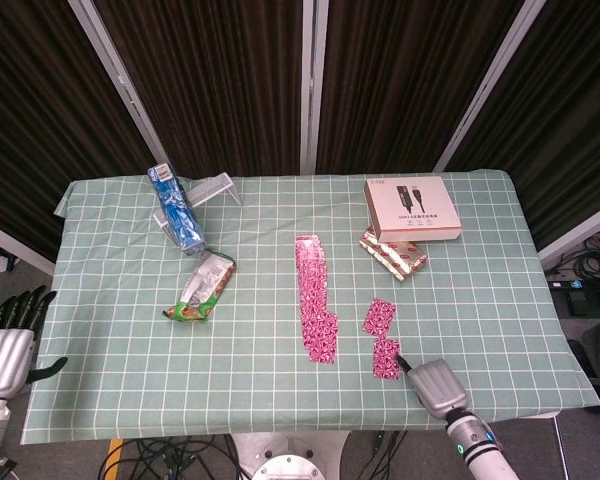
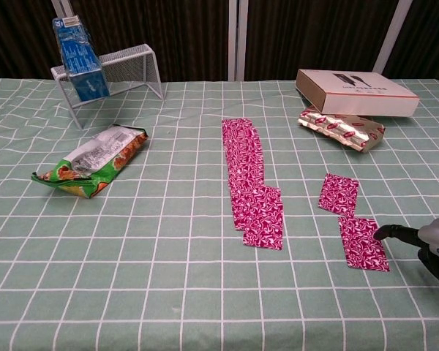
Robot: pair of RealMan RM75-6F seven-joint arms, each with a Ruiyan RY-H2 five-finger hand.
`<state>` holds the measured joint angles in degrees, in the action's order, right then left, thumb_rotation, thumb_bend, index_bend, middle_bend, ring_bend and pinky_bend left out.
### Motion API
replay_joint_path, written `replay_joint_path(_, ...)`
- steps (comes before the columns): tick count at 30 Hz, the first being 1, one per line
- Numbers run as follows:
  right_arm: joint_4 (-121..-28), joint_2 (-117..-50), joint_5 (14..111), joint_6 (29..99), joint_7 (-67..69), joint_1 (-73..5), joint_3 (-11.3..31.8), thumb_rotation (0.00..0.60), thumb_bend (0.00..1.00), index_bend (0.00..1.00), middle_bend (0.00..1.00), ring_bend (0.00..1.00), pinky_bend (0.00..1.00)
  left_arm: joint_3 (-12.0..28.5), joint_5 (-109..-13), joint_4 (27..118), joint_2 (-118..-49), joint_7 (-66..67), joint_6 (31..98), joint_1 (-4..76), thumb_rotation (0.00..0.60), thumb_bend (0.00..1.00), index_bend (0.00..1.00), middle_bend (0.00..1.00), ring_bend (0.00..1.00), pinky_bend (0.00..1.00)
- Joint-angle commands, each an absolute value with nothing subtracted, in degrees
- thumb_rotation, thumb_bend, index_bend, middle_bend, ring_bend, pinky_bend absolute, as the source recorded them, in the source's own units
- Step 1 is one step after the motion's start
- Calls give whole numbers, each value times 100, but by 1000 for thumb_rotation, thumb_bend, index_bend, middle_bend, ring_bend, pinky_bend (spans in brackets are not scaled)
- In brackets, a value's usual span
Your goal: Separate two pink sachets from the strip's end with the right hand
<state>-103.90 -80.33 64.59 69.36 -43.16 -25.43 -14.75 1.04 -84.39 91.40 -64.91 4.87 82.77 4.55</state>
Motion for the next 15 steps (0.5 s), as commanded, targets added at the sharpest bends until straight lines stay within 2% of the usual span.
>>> replay_joint_path(1, -10406, -7978, 6470, 6888, -4291, -2514, -1442, 600, 1000, 146, 880, 800, 720, 106, -8448, 9159, -6485, 506, 8285, 459, 600, 146, 20, 0, 0, 71)
replay_joint_path(6, -10493, -7897, 6619, 6882, -4144, -2460, -1344, 600, 1000, 151, 880, 800, 720, 123, -8448, 9193, -6466, 520, 8317, 457, 600, 146, 21, 0, 0, 70)
replay_joint_path(10, -10607, -7769, 7330, 7212, -3451, -2325, -1180, 600, 992, 148, 862, 788, 718, 133, -8441, 9221, -6454, 526, 8336, 452, 600, 146, 20, 0, 0, 71)
replay_joint_path(13, -10360, -7668, 8328, 7950, -2576, -2095, -1006, 600, 914, 146, 813, 731, 694, 126, -8456, 9238, -6447, 535, 8347, 449, 600, 146, 20, 0, 0, 71)
replay_joint_path(15, -10100, -7649, 8727, 8449, -2248, -1948, -860, 600, 833, 195, 768, 696, 675, 124, -8462, 9248, -6447, 543, 8350, 449, 600, 146, 20, 0, 0, 71)
